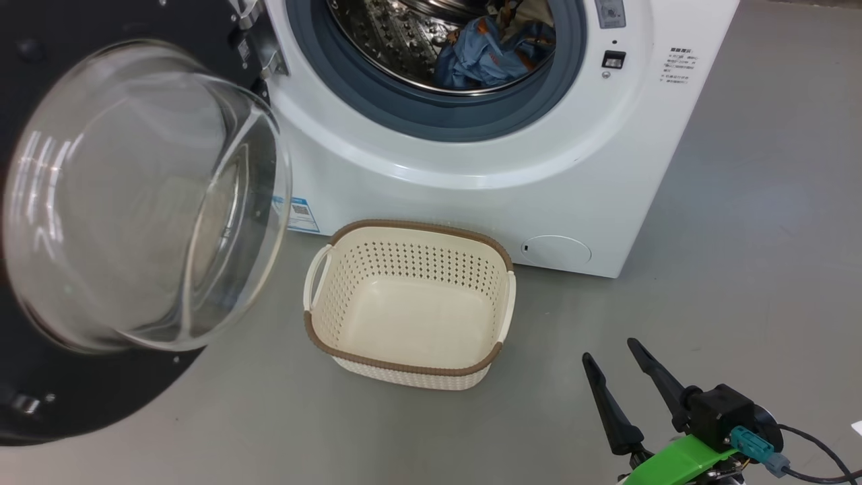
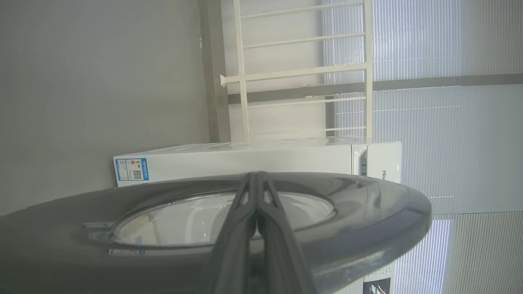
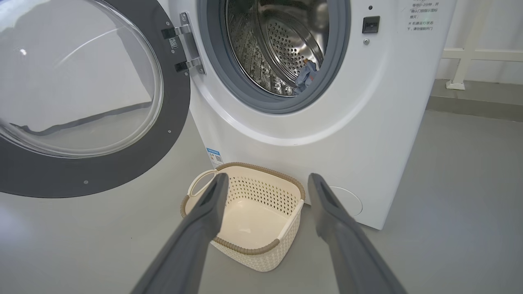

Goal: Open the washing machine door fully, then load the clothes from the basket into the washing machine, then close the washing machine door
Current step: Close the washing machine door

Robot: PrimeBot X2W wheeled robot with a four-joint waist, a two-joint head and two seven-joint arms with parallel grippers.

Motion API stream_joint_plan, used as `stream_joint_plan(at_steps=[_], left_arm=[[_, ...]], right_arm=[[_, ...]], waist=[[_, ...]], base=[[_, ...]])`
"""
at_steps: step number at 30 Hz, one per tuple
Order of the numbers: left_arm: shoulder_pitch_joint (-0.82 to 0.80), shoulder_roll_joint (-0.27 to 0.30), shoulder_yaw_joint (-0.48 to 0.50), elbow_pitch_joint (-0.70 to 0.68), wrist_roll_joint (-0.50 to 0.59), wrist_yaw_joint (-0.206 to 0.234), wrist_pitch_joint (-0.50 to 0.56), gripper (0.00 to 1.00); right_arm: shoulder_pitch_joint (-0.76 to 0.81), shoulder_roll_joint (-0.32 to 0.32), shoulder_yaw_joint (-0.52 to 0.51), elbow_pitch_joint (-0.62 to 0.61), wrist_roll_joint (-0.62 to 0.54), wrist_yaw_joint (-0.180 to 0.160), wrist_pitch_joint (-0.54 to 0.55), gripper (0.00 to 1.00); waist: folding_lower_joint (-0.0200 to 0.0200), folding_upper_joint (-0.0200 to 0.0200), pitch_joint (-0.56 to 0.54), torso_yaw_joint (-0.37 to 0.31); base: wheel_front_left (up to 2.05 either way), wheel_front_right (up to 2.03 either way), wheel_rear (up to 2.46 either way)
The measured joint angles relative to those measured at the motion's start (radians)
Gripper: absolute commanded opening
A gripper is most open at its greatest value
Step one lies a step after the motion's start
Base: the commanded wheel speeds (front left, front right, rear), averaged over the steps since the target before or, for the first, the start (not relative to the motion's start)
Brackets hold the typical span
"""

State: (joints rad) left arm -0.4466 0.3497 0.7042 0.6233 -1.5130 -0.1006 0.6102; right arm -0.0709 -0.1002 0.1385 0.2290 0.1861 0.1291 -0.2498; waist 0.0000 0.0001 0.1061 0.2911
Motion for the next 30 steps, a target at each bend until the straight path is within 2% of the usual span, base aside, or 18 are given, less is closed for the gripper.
stream_joint_plan(at_steps=[8,12,16,21,30], left_arm=[[0.081,-0.077,-0.043,-0.155,-0.086,0.061,0.196,0.00],[0.127,-0.120,-0.055,-0.250,-0.141,0.109,0.282,0.00],[0.183,-0.158,-0.085,-0.359,-0.192,0.179,0.380,0.00],[0.244,-0.216,-0.128,-0.516,-0.221,0.238,0.451,0.00],[0.318,-0.283,-0.235,-0.659,-0.241,0.266,0.510,0.00]], right_arm=[[0.000,0.000,0.001,0.005,0.012,0.000,0.000,1.00],[0.000,0.002,0.002,0.006,0.016,0.000,0.000,1.00],[0.000,0.003,0.003,0.008,0.019,0.000,0.000,1.00],[-0.001,0.003,0.006,0.013,0.023,0.000,0.000,1.00],[-0.015,0.005,0.010,0.019,0.036,0.000,0.000,1.00]], waist=[[0.0000,0.0000,0.004,0.012],[0.0000,0.0000,0.005,0.014],[0.0000,0.0000,0.010,0.015],[0.0000,0.0000,0.019,0.012],[0.0000,0.0000,0.027,-0.011]], base=[[0.00,0.00,0.00],[0.00,0.00,0.00],[0.00,0.00,0.00],[0.00,0.00,0.00],[0.00,0.00,0.00]])
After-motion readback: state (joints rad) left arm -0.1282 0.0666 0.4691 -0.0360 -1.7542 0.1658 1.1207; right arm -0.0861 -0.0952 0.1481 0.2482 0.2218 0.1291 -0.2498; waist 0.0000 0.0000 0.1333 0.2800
